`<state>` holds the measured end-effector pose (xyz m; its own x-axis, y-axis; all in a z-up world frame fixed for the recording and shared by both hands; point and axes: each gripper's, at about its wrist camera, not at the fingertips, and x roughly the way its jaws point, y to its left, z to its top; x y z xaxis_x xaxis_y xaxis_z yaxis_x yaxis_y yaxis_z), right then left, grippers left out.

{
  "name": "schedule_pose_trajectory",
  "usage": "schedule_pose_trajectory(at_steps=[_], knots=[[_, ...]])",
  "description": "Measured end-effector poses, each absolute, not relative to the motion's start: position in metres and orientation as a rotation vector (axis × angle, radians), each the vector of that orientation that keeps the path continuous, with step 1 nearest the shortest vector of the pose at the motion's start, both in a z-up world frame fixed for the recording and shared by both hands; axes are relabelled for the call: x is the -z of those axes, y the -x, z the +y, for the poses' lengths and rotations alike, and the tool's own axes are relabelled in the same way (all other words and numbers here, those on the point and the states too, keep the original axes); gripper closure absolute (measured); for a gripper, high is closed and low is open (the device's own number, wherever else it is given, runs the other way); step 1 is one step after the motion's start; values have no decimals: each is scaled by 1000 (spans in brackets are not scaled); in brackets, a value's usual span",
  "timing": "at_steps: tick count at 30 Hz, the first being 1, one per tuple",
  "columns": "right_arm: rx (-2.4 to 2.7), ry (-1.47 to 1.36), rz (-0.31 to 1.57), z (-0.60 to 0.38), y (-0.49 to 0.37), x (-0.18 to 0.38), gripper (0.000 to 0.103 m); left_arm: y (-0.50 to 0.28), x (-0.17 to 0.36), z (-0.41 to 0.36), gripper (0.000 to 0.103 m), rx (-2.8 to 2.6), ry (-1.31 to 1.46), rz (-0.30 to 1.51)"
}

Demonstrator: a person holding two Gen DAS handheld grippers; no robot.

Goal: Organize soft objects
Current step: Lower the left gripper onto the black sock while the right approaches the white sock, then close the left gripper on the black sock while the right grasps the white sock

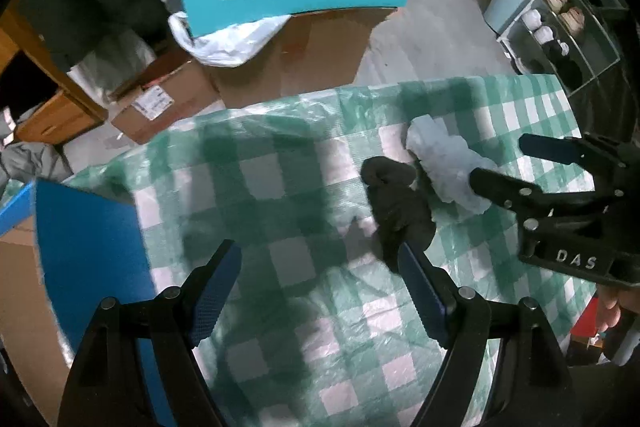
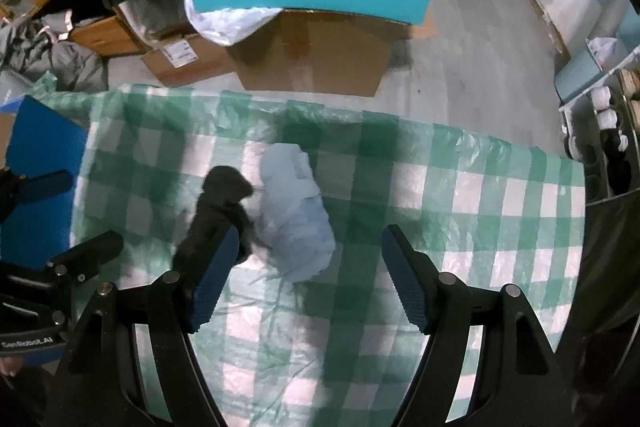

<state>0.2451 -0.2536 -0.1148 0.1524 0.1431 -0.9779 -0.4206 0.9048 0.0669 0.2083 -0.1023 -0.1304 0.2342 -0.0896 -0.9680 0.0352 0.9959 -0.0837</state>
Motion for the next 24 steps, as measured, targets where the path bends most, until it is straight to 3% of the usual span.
schedule_pose_trajectory(at_steps=[15,19,24], knots=[[-469,187,1417,-253,-255,149,30,-224,157,-120,21,119,67,1364],[-492,185,1447,-254,-253,156,55,-226,163,-122,20,128,86,1373],[-464,177,1450,-263,-248,152,64,-229,165,-129,19,138,99,1371]])
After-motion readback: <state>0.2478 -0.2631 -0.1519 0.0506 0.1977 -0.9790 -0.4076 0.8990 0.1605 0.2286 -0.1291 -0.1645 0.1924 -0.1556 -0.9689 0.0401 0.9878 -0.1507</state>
